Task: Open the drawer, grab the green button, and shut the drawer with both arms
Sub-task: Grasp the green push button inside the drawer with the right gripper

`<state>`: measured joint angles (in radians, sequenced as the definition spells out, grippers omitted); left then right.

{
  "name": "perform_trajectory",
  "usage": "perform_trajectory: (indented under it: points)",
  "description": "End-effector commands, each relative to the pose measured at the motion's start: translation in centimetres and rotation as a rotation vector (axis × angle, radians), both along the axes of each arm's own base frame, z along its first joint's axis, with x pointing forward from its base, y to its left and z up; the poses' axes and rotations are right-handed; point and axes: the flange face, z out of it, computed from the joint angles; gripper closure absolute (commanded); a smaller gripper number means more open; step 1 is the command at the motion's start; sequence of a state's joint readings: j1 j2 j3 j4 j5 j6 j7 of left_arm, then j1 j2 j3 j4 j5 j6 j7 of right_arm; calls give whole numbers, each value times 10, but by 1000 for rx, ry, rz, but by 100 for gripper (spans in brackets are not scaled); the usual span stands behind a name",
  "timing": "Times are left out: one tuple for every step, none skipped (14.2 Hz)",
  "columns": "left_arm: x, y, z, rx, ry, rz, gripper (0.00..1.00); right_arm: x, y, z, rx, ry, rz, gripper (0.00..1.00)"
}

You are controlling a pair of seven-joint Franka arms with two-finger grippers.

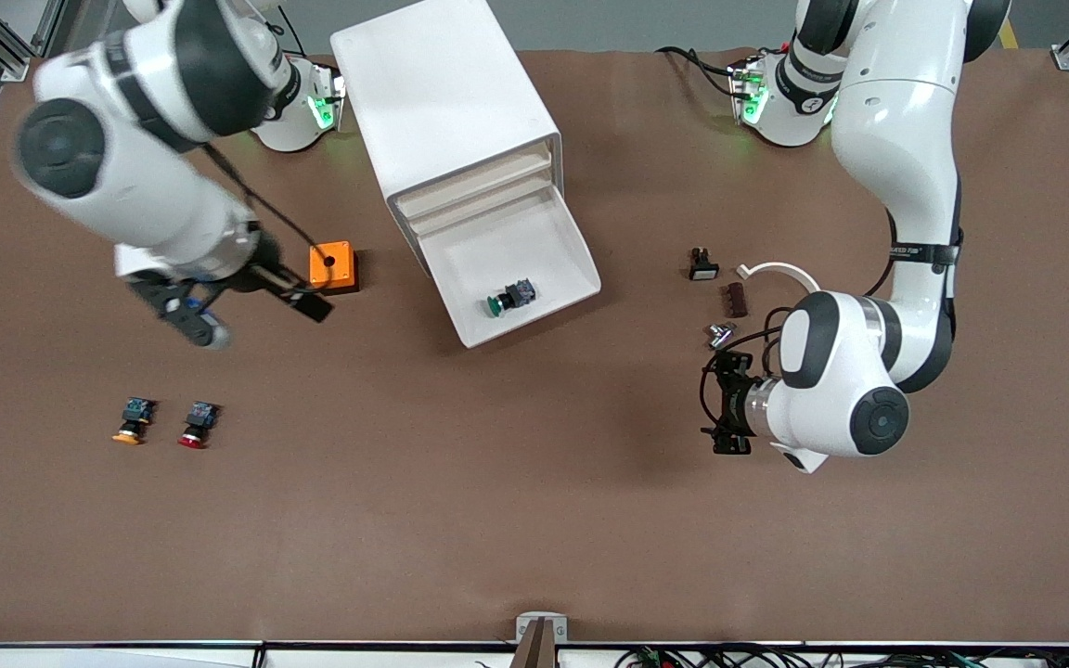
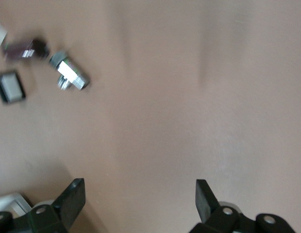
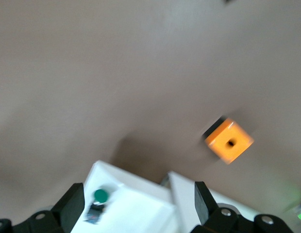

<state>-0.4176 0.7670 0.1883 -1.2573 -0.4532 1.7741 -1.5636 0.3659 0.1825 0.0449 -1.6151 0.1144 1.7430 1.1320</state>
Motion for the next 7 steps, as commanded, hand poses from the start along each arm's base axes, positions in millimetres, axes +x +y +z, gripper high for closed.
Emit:
perform_trajectory:
  points:
    - [-1,1,4,-33,-52,-173,0,-38,64,-24,-16,-6,-153,0]
    - [0,-3,-1,-39,-76,-193,0,-54,90,-37,-45,-28,-187,0]
    - [0,-11,-7,-38,-103,-216,0,-64,109,-49,-70,-51,-223,0]
    - [0,-23,-11,-38,-138,-235,0,-73,128,-70,-95,-58,-245,0]
    - [-2,-32,-21,-38,-164,-267,0,-78,143,-86,-111,-60,-265,0]
    - [-8,-42,-30,-34,-181,-315,0,-80,154,-101,-124,-67,-300,0]
    - [-18,-52,-38,-11,-179,-387,0,-83,167,-120,-135,-80,-328,0]
